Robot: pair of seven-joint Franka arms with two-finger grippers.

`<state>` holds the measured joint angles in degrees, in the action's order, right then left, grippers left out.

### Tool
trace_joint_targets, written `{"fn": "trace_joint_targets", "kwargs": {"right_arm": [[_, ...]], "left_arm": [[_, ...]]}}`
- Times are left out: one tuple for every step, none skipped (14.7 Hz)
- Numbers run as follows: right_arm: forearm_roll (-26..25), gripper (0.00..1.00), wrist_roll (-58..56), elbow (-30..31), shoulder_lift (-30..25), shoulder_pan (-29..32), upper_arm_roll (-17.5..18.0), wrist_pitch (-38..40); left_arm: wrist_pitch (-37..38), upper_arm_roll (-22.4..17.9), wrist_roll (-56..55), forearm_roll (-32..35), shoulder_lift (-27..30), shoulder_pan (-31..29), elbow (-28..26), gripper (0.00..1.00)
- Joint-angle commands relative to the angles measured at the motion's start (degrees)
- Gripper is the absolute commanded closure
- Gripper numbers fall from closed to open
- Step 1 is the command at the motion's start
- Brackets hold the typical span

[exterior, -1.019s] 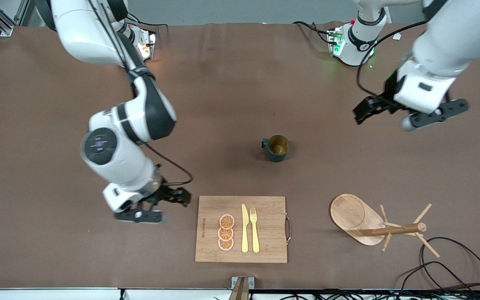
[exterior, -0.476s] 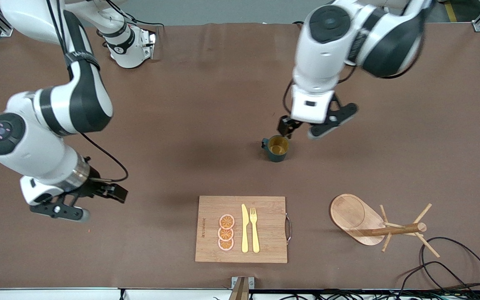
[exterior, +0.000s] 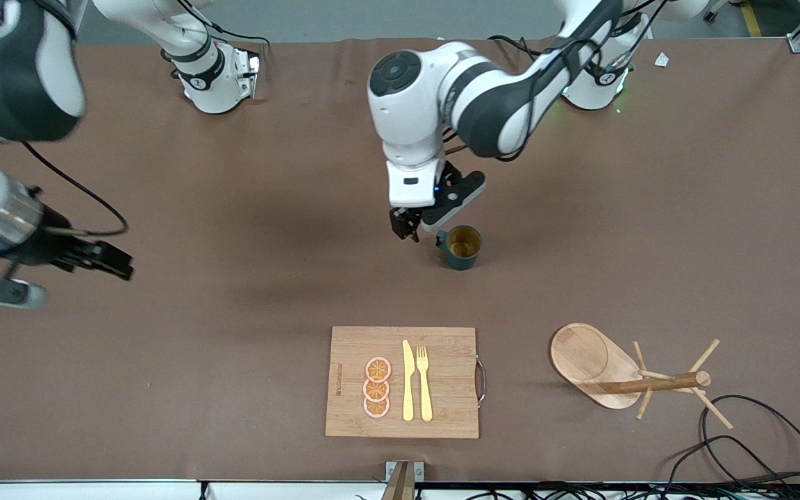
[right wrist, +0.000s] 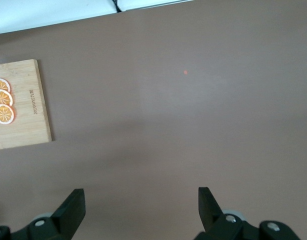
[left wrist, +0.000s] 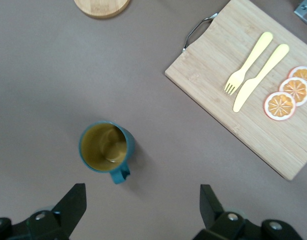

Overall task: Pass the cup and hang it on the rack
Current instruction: 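Lower the left gripper onto the mug handle and close on it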

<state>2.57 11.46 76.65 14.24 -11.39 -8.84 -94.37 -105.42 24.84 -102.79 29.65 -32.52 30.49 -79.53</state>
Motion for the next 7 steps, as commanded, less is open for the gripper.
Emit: {"fn": "trace_joint_targets", "kwargs": {"right_arm": [[-0.46, 0.0, -5.73, 8.76, -8.33, 4.0, 0.93, -0.99], [-0.54, 0.0, -7.14, 9.82, -9.91, 4.79, 0.93, -0.9], [-0.98, 0.0, -8.63, 10.44, -11.24, 5.32, 0.93, -0.81], [-2.46, 0.0, -9.69, 11.06, -12.73, 5.33, 1.01, -0.38], [-4.22, 0.0, -9.7, 11.15, -13.87, 5.16, 1.19, 1.02], [-4.93, 0.0, -9.79, 11.15, -15.1, 4.89, 1.28, 2.25], [-5.46, 0.0, -9.88, 11.15, -15.64, 4.8, 1.37, 2.52]], "left_arm": [[0.74, -0.41, -9.05, 5.57, -4.56, 3.33, 2.72, 0.0], [1.09, -0.5, -12.05, 7.33, -5.79, 4.39, 2.63, 0.0], [1.36, -0.5, -14.78, 8.48, -7.02, 5.62, 2.63, 0.0], [1.62, -0.67, -17.07, 8.84, -7.9, 6.41, 2.54, 0.0], [1.88, -1.55, -19.87, 9.11, -8.78, 7.46, 2.46, 0.0], [2.58, -3.29, -23.12, 9.11, -9.66, 9.3, 2.45, 0.0], [3.37, -6.18, -25.85, 9.11, -10.37, 11.93, 2.45, 0.0]]}}
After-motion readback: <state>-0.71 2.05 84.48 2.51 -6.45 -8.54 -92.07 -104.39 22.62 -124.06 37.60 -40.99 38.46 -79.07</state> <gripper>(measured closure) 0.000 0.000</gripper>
